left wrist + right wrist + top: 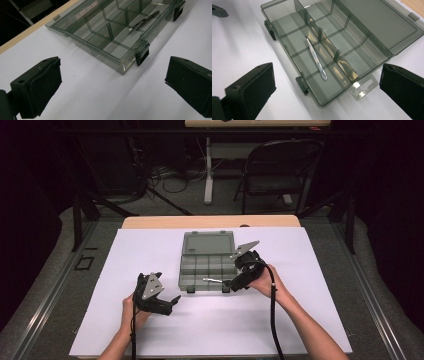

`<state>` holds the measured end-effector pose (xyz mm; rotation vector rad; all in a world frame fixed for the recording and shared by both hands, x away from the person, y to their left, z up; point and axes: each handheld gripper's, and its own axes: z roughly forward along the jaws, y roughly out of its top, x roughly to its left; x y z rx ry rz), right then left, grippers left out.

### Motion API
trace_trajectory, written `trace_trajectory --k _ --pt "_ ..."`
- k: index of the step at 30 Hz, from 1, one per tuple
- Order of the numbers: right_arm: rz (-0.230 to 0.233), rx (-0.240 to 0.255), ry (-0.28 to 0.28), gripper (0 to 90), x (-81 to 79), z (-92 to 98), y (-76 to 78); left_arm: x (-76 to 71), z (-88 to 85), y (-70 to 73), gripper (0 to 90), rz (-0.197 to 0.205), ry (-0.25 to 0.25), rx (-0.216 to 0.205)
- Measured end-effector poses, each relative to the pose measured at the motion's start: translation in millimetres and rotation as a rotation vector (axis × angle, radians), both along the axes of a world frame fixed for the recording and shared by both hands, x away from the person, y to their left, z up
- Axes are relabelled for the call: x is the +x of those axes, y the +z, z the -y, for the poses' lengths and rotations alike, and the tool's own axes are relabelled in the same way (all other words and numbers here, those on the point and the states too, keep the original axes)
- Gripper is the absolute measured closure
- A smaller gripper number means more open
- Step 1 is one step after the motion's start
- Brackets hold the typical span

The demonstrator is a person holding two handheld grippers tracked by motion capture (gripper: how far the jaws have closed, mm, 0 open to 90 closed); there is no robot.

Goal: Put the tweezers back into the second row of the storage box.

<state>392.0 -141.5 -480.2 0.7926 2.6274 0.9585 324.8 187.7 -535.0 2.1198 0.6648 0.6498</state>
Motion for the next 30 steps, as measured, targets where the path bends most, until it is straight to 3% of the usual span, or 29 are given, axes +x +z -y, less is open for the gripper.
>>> trace_trajectory --k 2,9,11,12,18,19,27,30 --pt "0.016 0.033 -0.01 0.0 -2.0 2.0 -3.2 0.1 0.4 0.2 0.1 0.003 -0.003 0.003" --pt "0.031 0.029 -0.028 0.0 -10.5 15.5 -4.0 0.1 1.5 -0.1 0.1 0.001 -0.006 0.003" --pt "0.043 0.042 -0.038 0.0 -12.4 20.3 -3.9 0.4 1.3 0.0 0.1 0.001 -0.007 0.005" --pt "0.056 0.074 -0.047 0.0 -13.1 22.5 -5.6 0.7 1.2 -0.1 0.1 0.0 -0.007 0.004" --pt "0.039 0.05 -0.061 0.0 -21.7 36.7 -8.4 1.8 2.4 -0.9 0.1 -0.008 -0.016 0.007" --pt "0.052 0.075 -0.061 0.0 -23.2 38.0 -10.3 1.9 2.6 -1.1 0.1 -0.008 -0.016 0.005" --pt "0.078 0.085 -0.075 0.0 -36.3 49.6 -12.2 1.8 3.1 -1.4 0.1 -0.006 -0.017 0.007" --pt "0.096 0.115 -0.076 0.0 -39.8 53.8 -13.0 2.3 3.6 -2.0 0.1 -0.014 -0.025 0.012"
